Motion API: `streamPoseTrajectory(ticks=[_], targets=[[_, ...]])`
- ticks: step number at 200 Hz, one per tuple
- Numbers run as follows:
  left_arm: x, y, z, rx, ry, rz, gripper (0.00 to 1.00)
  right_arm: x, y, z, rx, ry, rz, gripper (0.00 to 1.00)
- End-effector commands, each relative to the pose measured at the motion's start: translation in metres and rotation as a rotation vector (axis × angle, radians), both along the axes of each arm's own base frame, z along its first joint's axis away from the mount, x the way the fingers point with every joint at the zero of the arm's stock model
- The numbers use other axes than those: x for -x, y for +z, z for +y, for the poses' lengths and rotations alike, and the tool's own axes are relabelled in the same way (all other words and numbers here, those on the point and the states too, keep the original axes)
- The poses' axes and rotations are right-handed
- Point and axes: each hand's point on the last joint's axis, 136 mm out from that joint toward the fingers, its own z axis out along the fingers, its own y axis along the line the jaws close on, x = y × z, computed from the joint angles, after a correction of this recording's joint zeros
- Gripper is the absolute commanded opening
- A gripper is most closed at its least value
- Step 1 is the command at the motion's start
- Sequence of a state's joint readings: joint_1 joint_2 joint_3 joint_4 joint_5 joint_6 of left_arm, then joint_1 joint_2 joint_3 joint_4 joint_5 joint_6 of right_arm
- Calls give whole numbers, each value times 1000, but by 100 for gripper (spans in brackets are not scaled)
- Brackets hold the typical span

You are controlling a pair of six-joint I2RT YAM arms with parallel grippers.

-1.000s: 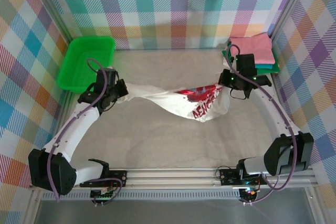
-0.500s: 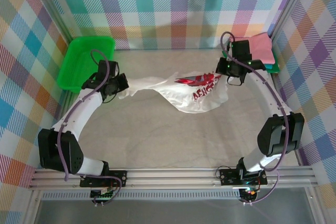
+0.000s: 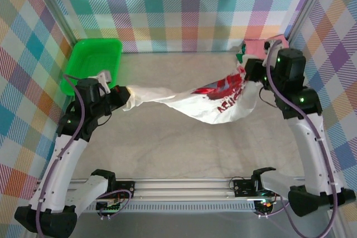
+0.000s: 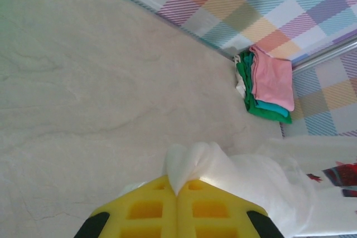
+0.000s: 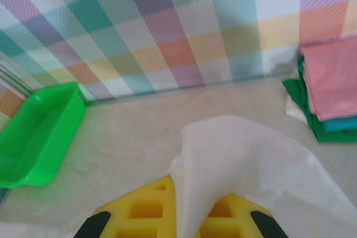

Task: Fold and stack the t-shirts

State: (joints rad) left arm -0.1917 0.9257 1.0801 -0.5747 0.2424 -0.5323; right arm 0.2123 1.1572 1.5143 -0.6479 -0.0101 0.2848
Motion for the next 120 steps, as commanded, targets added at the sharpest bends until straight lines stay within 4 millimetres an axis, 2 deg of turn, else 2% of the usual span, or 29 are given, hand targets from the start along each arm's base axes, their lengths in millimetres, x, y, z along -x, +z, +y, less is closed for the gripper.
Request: streamPoseTrajectory(ticks=[1, 9, 15, 24, 28, 36, 45, 52, 63, 66, 73, 80, 100, 120], targets=[[-16, -31, 10, -11, 66, 131, 0, -55, -16, 26, 27, 75, 37, 0], [-25, -42, 7, 5, 58, 157, 0, -76, -24, 35, 36, 87, 64, 1], [-30, -56, 4, 15, 57, 189, 0, -93, -33, 41, 50, 93, 90, 9], [-37, -79, 2, 19, 58, 246, 1, -118, -55, 52, 72, 108, 145, 35], [-39, -89, 1, 16, 54, 271, 4, -128, -63, 56, 76, 114, 168, 42], [-40, -112, 3, -8, 63, 331, 11, -144, -86, 58, 89, 106, 245, 48], [-38, -133, 6, -39, 71, 392, 9, -149, -112, 56, 111, 84, 341, 51], [-33, -142, 8, -55, 71, 413, 7, -143, -128, 56, 114, 93, 388, 51], [-23, -149, 11, -64, 75, 414, 7, -130, -137, 55, 87, 94, 376, 51], [-20, -150, 12, -66, 78, 412, 6, -125, -145, 54, 83, 88, 384, 52], [-12, -151, 17, -78, 92, 404, 0, -111, -149, 48, 69, 64, 373, 53], [-4, -153, 21, -90, 107, 405, 0, -97, -154, 42, 59, 40, 379, 56], [13, -162, 25, -113, 99, 419, 0, -54, -191, 32, 40, 16, 511, 57], [17, -174, 29, -152, 96, 470, 0, -15, -225, 27, 16, 2, 618, 57]])
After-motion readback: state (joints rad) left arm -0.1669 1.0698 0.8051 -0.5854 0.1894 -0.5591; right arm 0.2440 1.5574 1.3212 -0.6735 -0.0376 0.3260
